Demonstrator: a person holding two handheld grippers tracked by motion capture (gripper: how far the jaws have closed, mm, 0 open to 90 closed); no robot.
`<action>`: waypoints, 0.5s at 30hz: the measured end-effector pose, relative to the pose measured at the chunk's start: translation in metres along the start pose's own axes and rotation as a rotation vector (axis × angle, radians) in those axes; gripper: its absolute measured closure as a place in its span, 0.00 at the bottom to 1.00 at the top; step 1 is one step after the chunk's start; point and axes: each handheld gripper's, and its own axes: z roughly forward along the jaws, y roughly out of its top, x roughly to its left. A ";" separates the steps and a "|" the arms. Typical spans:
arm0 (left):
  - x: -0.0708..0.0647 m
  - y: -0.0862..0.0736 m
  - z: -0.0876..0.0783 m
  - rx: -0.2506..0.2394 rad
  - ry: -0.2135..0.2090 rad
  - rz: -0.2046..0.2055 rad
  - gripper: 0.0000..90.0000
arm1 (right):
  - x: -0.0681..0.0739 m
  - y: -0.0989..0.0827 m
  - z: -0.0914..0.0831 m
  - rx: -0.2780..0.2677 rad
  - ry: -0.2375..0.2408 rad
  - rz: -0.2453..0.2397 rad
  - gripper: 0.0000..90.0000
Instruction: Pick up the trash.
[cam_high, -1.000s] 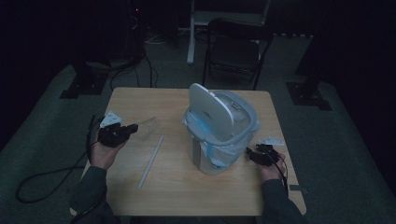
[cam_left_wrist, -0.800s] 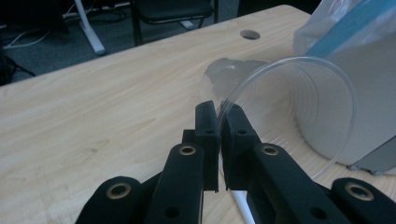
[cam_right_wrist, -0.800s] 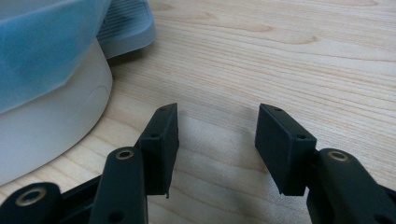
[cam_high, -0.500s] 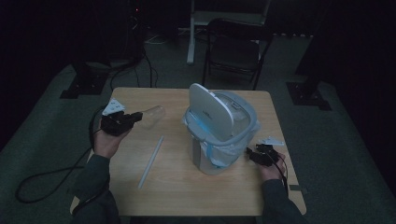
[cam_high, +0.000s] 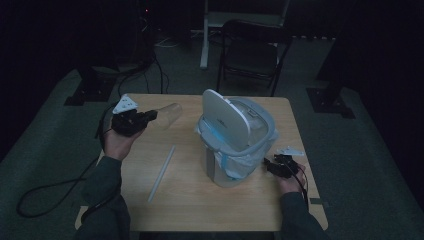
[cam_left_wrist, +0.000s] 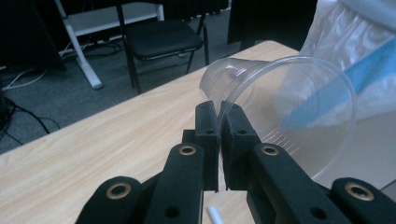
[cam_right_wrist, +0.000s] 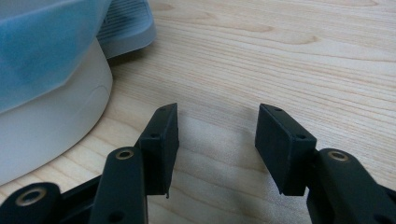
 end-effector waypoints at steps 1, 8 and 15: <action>-0.001 0.004 0.000 -0.005 -0.002 0.006 0.97 | 0.000 0.000 0.000 0.000 0.000 0.000 0.54; -0.003 0.015 0.004 -0.015 -0.009 0.020 0.97 | 0.000 0.000 0.000 0.001 0.000 -0.001 0.54; -0.006 0.030 0.009 -0.031 -0.023 0.034 0.97 | 0.000 0.000 0.000 0.000 0.000 -0.002 0.54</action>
